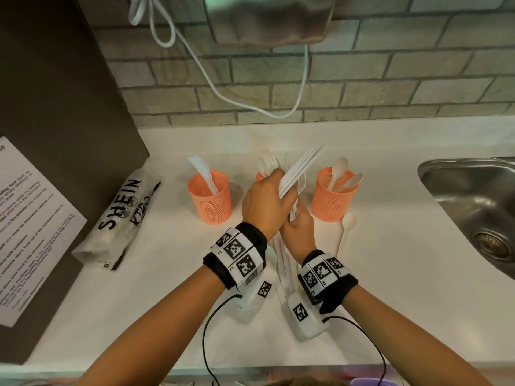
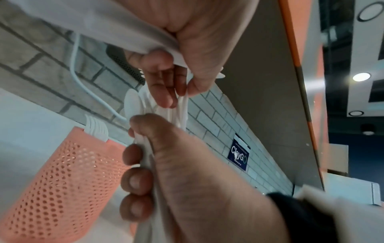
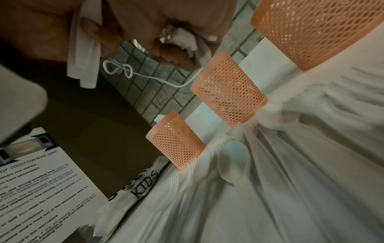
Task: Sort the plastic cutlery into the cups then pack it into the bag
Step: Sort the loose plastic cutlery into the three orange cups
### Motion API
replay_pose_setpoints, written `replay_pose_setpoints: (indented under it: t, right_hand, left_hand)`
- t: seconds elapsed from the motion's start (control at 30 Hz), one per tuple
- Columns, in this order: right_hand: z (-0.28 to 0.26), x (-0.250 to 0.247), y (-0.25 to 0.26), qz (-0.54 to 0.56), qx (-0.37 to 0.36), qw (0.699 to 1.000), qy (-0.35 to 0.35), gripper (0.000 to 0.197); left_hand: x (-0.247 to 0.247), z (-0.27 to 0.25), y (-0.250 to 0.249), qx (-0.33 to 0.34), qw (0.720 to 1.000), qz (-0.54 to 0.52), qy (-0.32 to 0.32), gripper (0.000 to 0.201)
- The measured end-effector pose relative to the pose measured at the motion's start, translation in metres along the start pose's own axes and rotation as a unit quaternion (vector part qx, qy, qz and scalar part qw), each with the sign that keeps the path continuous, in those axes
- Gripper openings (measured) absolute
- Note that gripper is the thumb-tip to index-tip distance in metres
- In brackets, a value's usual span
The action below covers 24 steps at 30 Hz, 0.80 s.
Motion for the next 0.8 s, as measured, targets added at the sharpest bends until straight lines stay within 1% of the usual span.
replay_pose_setpoints:
  t: [0.1,0.2,0.23,0.3,0.33,0.37,0.4,0.43,0.5,0.6,0.67,0.73,0.8]
  right_hand:
    - [-0.003,-0.002,-0.003,-0.001,0.006,1.0,0.001,0.031]
    - [-0.005,-0.003,-0.008,-0.002,0.014,1.0,0.011,0.024]
    - [-0.005,-0.003,-0.01,0.003,0.021,1.0,0.015,0.021]
    - [-0.004,-0.005,-0.013,0.023,0.046,0.998,0.02,0.02]
    - [-0.004,-0.006,-0.014,0.032,0.061,0.997,0.025,0.016]
    - [-0.004,-0.007,-0.014,0.041,0.076,0.996,0.034,0.007]
    - [-0.006,-0.007,-0.014,0.052,0.092,0.993,0.042,0.006]
    - [-0.008,-0.006,-0.013,0.066,0.113,0.99,0.049,0.01]
    - [-0.012,-0.004,-0.012,0.097,0.162,0.98,0.064,0.012]
    - [-0.015,-0.003,-0.012,0.114,0.205,0.969,0.083,0.012]
    - [-0.016,-0.002,-0.007,0.123,0.219,0.963,0.098,0.015]
    - [-0.016,0.0,-0.003,0.141,0.242,0.952,0.12,0.027]
    - [-0.017,0.003,0.001,0.154,0.269,0.94,0.144,0.034]
  left_hand:
    - [-0.007,0.005,-0.005,0.009,1.0,0.016,0.004,0.015]
    - [-0.016,0.013,-0.005,-0.009,1.0,0.008,0.005,0.015]
    - [-0.019,0.016,-0.004,-0.022,1.0,-0.014,0.001,0.014]
    - [-0.03,0.022,0.003,-0.053,0.994,-0.089,-0.035,0.014]
    - [-0.037,0.025,0.009,-0.07,0.987,-0.13,-0.059,0.013]
    - [-0.043,0.029,0.015,-0.086,0.98,-0.16,-0.082,0.013]
    - [-0.048,0.033,0.022,-0.101,0.973,-0.183,-0.1,0.011]
    - [-0.052,0.036,0.028,-0.115,0.965,-0.206,-0.11,0.011]
    - [-0.053,0.038,0.042,-0.155,0.947,-0.258,-0.116,0.016]
    - [-0.046,0.03,0.068,-0.237,0.908,-0.328,-0.109,0.018]
    - [-0.035,0.021,0.089,-0.295,0.888,-0.34,-0.096,0.019]
    - [-0.021,0.011,0.106,-0.334,0.876,-0.342,-0.062,0.02]
    - [-0.007,0.002,0.112,-0.346,0.866,-0.36,-0.016,0.018]
Point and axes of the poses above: each hand's wrist, its own z-axis towards the middle knuckle, its own x-axis out of the palm, y = z × x, the point moved 7 cm from there along z, towards the middle knuckle, and after that the axes turned 8 degrees about z, right-handed, at the moved point
